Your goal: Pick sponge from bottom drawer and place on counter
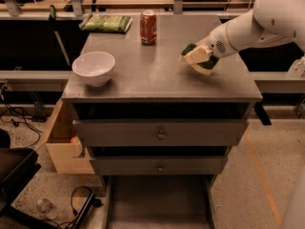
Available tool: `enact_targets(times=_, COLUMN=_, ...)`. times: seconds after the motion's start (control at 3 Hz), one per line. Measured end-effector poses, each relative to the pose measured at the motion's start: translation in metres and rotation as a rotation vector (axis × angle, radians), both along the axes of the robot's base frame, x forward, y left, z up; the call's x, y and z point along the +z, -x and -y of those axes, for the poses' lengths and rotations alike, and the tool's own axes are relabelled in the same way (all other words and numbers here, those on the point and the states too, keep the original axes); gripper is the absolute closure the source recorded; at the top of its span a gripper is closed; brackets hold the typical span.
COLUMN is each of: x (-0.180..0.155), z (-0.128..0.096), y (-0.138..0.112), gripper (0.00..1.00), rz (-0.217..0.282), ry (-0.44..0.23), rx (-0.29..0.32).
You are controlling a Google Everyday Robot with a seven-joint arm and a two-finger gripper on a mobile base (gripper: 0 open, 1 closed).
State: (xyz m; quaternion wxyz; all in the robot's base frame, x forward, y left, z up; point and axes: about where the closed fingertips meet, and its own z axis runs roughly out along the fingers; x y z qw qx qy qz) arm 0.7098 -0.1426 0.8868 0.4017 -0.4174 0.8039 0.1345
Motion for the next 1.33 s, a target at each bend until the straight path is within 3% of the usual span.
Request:
enact_targets(times=0.67, x=-0.0027, z=-0.0046, y=-0.0004, gripper=0.14, rz=-0.005, ry=-0.001, rx=0.007)
enact_targets(times=1.0, x=-0.0040, z=-0.0068, y=-0.0006, gripper=0.00, rz=-0.007, ry=-0.001, rx=0.010)
enact_targets(times=1.33, x=-0.0040, z=-0.0069, y=-0.0006, gripper=0.00, rz=-0.007, ry=-0.001, rx=0.010)
